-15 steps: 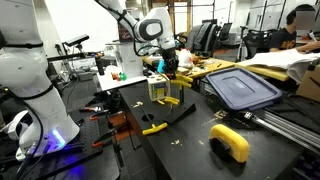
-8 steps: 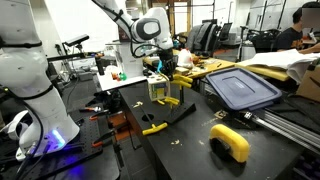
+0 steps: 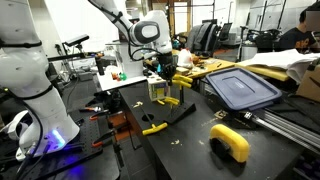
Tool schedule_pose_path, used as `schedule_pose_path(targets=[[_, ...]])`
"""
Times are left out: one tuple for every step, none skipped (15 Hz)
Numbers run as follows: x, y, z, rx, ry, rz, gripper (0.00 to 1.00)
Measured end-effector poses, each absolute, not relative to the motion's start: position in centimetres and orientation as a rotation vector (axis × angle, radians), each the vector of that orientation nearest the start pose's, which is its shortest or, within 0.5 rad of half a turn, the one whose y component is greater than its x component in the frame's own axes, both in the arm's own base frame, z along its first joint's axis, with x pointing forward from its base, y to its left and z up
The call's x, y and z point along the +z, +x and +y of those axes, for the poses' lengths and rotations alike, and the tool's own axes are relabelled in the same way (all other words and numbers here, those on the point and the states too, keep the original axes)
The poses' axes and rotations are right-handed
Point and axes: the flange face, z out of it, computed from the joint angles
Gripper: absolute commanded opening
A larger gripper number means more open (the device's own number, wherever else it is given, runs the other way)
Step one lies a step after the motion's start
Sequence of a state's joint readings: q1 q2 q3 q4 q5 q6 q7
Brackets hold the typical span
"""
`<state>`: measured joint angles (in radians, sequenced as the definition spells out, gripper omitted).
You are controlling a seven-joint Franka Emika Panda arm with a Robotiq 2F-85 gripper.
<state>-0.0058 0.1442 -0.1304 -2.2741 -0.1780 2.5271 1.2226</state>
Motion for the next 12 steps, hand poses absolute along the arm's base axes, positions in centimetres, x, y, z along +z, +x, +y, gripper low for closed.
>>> schedule_pose_path(targets=[[30.0, 53.8, -7.4, -0.258, -2.612, 1.823, 0.0], [29.6, 54.0, -7.6, -0.262, -2.609, 1.827, 0.0], [29.1, 54.2, -7.9, -0.267, -2.605, 1.831, 0.0], [28.8, 54.5, -8.2, -0.277, -2.6, 1.834, 0.0], [28.5, 54.7, -8.6, -0.288, -2.594, 1.838, 0.0], [28.3, 55.1, -8.9, -0.301, -2.587, 1.841, 0.0], [28.2, 55.4, -9.2, -0.319, -2.577, 1.843, 0.0], [28.2, 55.8, -9.4, -0.338, -2.562, 1.845, 0.0], [28.4, 56.1, -9.6, -0.356, -2.546, 1.845, 0.0], [28.6, 56.4, -9.7, -0.375, -2.522, 1.847, 0.0], [28.9, 56.7, -9.7, -0.391, -2.493, 1.85, 0.0], [29.2, 56.9, -9.7, -0.399, -2.468, 1.854, 0.0]])
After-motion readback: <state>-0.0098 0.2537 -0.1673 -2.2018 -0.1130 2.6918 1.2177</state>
